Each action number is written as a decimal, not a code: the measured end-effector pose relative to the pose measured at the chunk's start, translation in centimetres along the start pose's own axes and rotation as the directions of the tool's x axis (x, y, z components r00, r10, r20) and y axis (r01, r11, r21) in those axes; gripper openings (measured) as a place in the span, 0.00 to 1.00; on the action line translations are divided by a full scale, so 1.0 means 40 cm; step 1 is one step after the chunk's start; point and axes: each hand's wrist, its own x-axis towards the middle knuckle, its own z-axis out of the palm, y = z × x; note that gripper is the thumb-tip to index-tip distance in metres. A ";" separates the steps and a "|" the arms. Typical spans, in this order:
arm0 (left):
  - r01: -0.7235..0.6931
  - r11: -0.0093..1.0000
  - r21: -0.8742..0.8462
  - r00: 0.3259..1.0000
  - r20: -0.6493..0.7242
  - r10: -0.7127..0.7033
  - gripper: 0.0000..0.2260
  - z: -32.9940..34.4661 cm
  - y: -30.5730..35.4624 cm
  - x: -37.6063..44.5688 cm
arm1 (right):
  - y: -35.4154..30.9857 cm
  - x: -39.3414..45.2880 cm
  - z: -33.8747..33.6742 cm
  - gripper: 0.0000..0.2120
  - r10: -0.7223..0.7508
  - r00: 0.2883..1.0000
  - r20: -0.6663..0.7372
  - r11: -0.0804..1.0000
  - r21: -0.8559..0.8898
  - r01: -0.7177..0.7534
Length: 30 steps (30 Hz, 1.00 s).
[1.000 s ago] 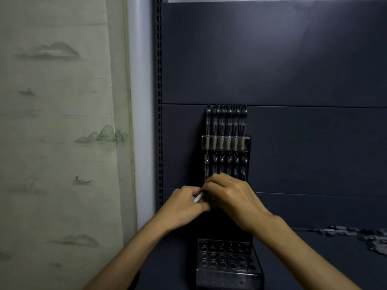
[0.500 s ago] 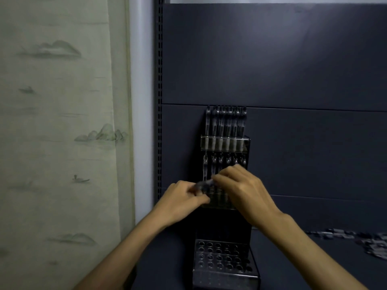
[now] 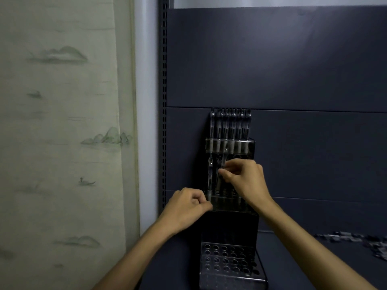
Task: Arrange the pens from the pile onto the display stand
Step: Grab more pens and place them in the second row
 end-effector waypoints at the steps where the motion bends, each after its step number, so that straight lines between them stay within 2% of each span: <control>1: -0.001 1.000 0.005 1.000 0.001 0.001 0.12 0.002 -0.002 0.000 | 0.000 -0.002 0.004 0.11 -0.002 1.000 -0.006 1.000 -0.023 0.002; 7: 0.012 1.000 0.017 1.000 -0.002 -0.012 0.10 0.002 -0.010 0.005 | -0.013 -0.006 0.008 0.09 -0.003 0.999 -0.034 0.996 -0.088 0.000; 14: 0.000 1.000 0.022 1.000 -0.004 0.000 0.12 0.005 -0.009 0.003 | 0.002 -0.023 0.026 0.07 0.055 0.996 0.074 0.973 -0.228 -0.037; 23: 0.017 0.999 0.039 0.999 0.029 -0.018 0.11 0.011 -0.030 -0.004 | 0.019 -0.057 0.040 0.08 0.082 0.996 0.044 0.981 -0.182 -0.073; 30: 0.031 0.995 0.098 0.999 0.010 -0.032 0.10 0.015 -0.032 -0.015 | 0.019 -0.069 0.036 0.10 0.048 0.996 0.080 0.978 -0.208 -0.030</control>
